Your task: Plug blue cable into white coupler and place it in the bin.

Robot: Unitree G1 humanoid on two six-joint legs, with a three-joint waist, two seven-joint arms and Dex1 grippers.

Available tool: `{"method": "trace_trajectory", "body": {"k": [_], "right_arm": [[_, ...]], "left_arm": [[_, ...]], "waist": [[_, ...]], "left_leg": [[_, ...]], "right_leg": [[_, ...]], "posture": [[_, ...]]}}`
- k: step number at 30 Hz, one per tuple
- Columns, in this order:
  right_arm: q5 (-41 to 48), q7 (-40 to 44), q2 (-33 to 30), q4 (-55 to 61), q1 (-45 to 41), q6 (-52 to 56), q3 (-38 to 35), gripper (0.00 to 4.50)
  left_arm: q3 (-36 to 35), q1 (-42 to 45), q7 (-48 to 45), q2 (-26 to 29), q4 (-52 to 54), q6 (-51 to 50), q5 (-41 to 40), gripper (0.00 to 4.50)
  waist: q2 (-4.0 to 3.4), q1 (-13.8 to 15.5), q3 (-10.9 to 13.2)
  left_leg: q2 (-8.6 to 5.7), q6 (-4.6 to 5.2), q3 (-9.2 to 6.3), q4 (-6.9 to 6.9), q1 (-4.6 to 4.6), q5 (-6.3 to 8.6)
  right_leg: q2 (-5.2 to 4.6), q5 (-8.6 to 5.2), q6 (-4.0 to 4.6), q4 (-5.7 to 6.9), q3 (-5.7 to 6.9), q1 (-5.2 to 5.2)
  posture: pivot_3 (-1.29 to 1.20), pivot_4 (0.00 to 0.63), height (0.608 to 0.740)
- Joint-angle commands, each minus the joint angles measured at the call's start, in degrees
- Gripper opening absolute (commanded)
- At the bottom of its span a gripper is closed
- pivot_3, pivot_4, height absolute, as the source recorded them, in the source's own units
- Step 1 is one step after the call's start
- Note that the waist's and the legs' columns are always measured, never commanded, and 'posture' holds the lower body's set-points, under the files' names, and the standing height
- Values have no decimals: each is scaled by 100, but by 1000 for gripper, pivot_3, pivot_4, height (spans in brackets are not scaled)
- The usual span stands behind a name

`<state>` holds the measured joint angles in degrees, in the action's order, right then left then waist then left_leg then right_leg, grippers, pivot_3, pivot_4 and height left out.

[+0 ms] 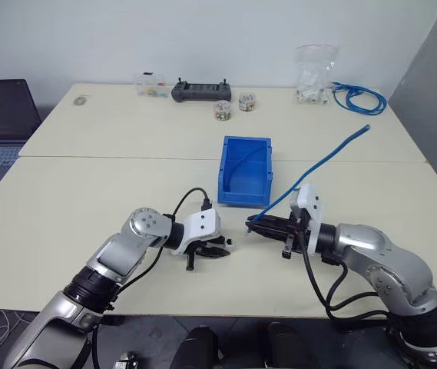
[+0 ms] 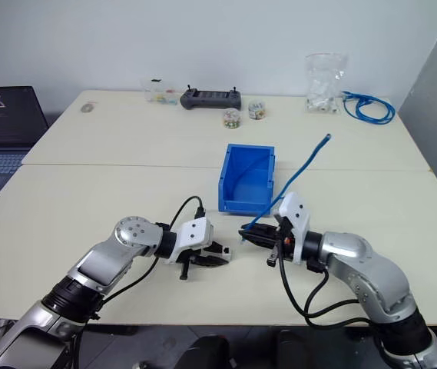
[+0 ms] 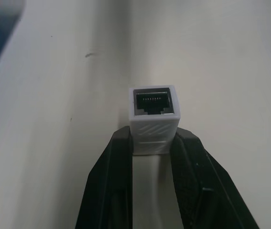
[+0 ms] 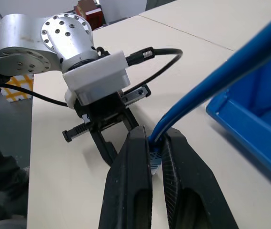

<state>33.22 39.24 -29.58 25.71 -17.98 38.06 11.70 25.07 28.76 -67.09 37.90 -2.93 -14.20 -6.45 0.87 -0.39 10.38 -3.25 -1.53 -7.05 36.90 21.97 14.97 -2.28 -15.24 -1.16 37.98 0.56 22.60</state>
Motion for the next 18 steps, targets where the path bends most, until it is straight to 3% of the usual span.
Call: {"method": "trace_trajectory", "body": {"k": [1, 9, 18], "right_arm": [[-262, 264, 183, -189, -276, -218, 384, 27], [-892, 517, 579, -1021, -554, -651, 866, 26], [-886, 737, 614, -1041, -543, -686, 693, 26]], "left_arm": [[196, -22, -81, -109, -354, 209, 316, 775], [146, -59, -153, -190, -448, 352, 440, 775], [76, -83, -181, -219, -532, 422, 504, 775]], "waist": [[-2, 1, -1], [-2, 25, -3], [-3, 20, -4]], "left_leg": [[0, 0, 0, 0, -2, 0], [-8, 1, -6, 4, -14, 0], [-7, 1, -8, 5, -19, 0]], "right_leg": [[0, 0, 0, 0, 0, -2], [-2, 0, -1, -2, 3, -20], [-2, 0, 0, 0, 5, -23]], "posture": [[0, 150, 740], [0, 150, 740], [0, 150, 740]]}}
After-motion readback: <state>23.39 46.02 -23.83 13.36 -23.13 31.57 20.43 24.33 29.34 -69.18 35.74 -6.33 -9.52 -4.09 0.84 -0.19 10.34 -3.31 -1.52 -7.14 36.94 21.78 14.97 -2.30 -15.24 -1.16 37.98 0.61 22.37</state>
